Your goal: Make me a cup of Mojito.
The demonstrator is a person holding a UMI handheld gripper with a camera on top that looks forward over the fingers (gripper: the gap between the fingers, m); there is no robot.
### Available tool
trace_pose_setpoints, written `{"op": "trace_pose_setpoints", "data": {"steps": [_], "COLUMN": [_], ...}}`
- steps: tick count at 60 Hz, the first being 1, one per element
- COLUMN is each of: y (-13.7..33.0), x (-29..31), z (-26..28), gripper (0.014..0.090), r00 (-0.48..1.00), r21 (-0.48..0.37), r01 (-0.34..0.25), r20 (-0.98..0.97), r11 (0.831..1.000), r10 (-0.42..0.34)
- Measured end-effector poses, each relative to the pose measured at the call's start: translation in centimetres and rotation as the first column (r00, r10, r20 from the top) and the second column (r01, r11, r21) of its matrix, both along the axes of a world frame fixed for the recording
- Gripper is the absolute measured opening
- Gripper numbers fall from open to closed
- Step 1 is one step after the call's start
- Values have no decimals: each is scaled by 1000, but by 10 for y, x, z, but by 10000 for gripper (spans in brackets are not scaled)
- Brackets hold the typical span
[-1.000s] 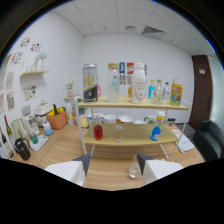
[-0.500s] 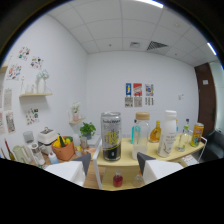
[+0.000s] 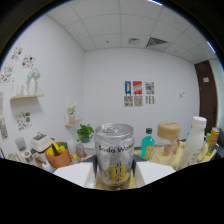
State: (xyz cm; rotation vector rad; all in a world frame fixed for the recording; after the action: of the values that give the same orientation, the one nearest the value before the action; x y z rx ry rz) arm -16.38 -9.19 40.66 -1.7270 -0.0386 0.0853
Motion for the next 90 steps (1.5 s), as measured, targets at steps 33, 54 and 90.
{"op": "trace_pose_setpoints", "data": {"steps": [33,54,90], "y": [-56,-133,-135], "x": [12,67,108], "z": [9,-76,-204], "gripper": [516,515,514], "r00": [1000,999,746], "r21": [19,-72,-210], "r01": [-4,37,-135], "r20": [26,-10,-665], "r11": [1000,997,968], "r10": [4,-37,-40]}}
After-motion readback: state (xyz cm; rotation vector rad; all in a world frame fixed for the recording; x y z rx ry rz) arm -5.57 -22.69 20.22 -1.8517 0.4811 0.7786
